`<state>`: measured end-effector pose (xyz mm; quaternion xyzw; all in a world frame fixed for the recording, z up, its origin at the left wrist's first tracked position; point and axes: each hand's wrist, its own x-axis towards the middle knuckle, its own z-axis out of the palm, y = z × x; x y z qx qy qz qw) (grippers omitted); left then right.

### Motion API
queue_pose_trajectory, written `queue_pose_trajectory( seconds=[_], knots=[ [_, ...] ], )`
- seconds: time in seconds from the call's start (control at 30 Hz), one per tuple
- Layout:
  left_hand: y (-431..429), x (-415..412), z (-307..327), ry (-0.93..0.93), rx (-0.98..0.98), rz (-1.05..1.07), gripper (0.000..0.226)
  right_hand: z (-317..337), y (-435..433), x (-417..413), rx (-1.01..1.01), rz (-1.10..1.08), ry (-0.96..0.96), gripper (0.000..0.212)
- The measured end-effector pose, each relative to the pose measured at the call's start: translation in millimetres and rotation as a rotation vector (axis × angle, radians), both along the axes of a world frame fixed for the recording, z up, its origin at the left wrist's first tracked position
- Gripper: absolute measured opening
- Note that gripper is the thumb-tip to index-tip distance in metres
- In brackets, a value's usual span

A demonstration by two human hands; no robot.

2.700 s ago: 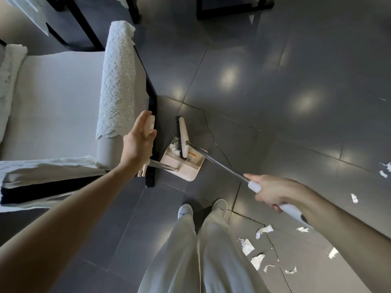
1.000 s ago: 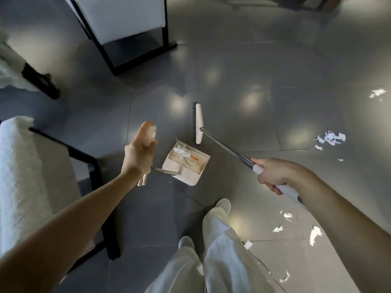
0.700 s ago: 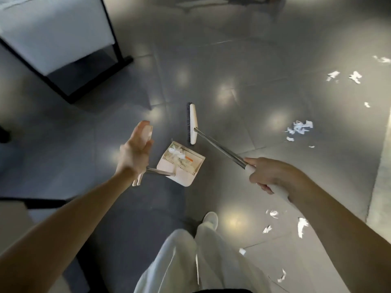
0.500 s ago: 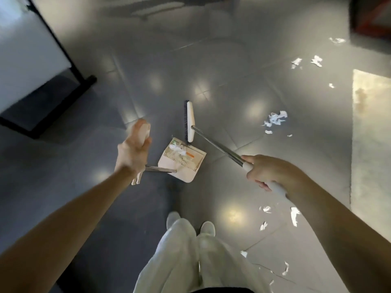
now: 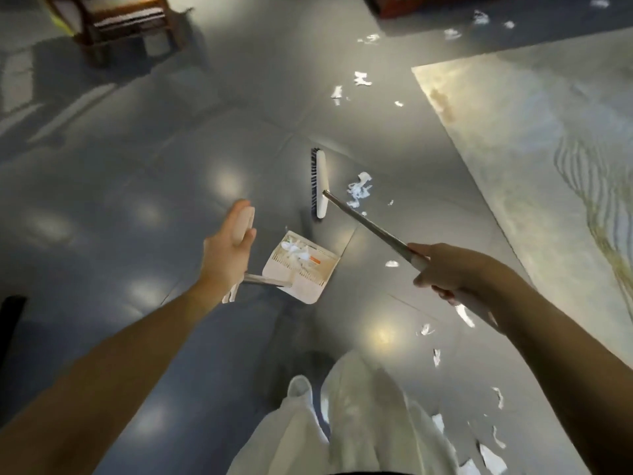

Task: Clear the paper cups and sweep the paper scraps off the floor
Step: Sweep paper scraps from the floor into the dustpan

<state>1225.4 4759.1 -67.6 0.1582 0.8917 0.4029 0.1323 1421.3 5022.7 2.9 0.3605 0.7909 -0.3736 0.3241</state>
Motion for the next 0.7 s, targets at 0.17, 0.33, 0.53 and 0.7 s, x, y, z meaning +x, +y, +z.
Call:
queue_pose_trajectory(
  seconds=[0.17,0.33,0.53,0.7],
  knots=[
    [78,-58,-15,-0.046,0.032,-0.088,0.037,-12,66,-32,0.096,-0.08,-0.036,0.039],
    [156,-110,-31,-0.065,-0.011,-0.096,0.035,-36,156,-81,0.238,-0.088,-0.078,0.035],
    [243,-160,-40,-0.092,-0.03,-0.088,0.039,-68,268,-153,0.279,-0.142,-0.112,0.041],
    [300,-193,-46,-0.119,-0.095,-0.143,0.041,-93,317,-199,0.379,0.017,-0.169,0.057]
  ],
)
